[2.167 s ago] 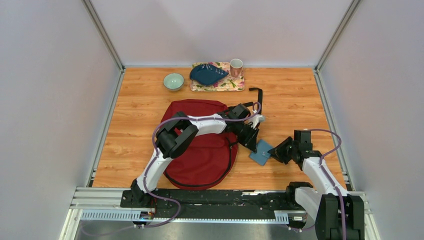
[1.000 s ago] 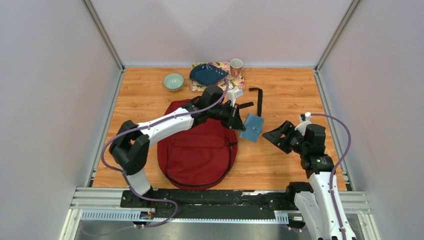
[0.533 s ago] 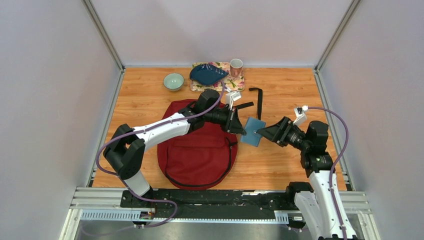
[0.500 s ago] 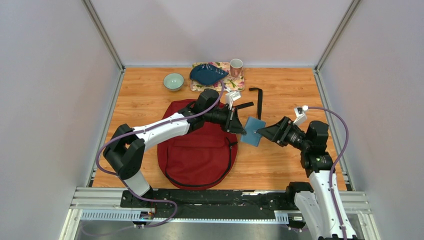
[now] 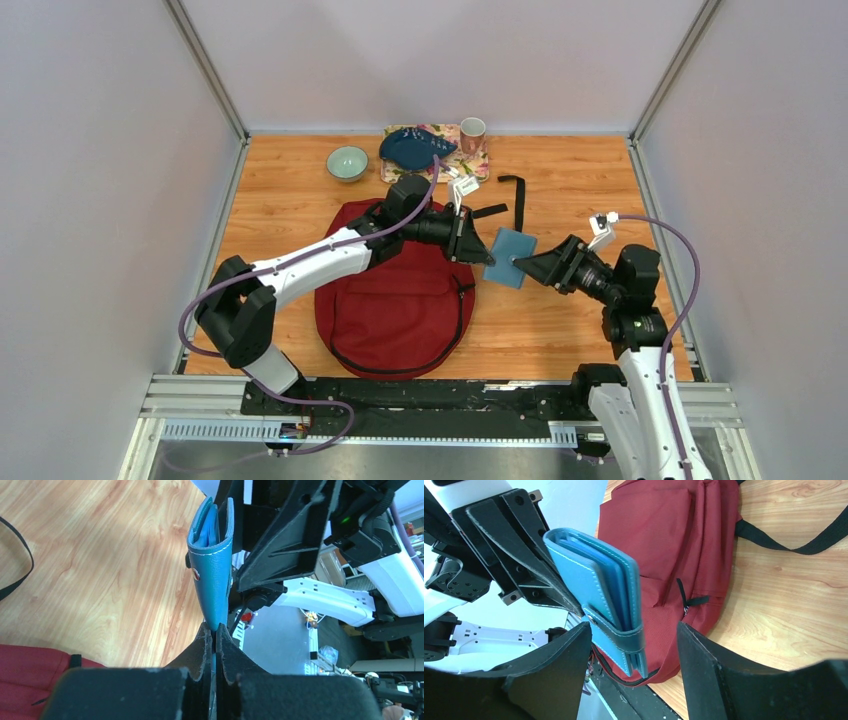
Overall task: Pack the student bag
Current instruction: Pick up the stationery from the center of the board.
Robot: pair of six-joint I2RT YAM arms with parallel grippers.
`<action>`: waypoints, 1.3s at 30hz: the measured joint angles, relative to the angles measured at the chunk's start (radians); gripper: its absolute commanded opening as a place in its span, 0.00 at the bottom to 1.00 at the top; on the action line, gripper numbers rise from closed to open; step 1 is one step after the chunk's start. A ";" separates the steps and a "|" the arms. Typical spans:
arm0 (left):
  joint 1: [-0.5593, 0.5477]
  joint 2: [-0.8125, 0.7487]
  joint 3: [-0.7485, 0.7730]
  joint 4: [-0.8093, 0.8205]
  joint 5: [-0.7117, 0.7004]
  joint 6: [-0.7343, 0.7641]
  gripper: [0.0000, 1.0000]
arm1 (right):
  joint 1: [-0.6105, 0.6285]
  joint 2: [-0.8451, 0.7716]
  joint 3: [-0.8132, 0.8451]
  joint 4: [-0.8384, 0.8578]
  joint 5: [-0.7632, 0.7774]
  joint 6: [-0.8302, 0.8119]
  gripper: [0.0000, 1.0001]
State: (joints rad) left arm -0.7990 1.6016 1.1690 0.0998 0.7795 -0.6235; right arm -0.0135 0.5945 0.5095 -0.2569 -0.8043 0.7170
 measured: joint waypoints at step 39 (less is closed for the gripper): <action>0.002 0.001 -0.034 0.084 0.036 -0.053 0.50 | 0.039 -0.001 0.000 0.151 -0.129 0.124 0.00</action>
State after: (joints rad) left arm -0.7975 1.6024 1.1351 0.1837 0.8158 -0.6762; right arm 0.0250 0.5934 0.5095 -0.1062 -0.9333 0.8413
